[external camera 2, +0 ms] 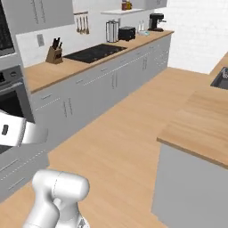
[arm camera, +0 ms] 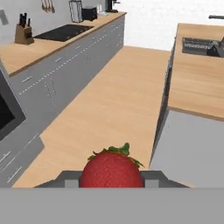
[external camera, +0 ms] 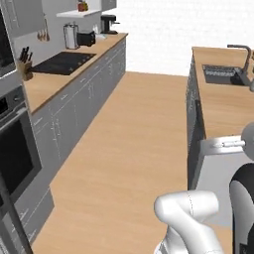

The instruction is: Take the strawberry from the fridge and place it on top of the pancake, located on the dining counter.

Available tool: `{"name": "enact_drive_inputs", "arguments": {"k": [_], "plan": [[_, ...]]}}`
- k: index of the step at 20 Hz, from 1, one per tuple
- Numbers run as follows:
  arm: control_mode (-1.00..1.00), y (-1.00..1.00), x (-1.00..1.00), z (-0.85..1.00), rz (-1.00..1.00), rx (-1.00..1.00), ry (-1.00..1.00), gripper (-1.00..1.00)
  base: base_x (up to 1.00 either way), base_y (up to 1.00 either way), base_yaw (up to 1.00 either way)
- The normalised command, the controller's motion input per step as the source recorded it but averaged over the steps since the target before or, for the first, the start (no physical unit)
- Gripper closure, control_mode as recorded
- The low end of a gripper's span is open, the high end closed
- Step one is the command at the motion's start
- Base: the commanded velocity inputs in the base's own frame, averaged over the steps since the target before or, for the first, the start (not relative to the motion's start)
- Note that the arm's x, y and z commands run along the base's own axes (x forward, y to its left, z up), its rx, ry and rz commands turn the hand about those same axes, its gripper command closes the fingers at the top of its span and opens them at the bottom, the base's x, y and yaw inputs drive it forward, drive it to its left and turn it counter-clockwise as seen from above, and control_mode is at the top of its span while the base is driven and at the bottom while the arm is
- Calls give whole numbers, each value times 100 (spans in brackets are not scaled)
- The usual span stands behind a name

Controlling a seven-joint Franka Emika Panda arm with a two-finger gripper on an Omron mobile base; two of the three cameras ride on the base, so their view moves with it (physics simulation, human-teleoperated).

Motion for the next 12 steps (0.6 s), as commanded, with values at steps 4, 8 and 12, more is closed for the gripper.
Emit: {"name": "enact_drive_inputs", "arguments": {"k": [4, 8, 12], "plan": [[100, 0, 0, 0, 0, 0, 0, 100, 45, -52, -34], [100, 0, 0, 0, 0, 0, 0, 100, 3, -90, -34], [100, 0, 0, 0, 0, 0, 0, 100, -1, -100, -34]]}}
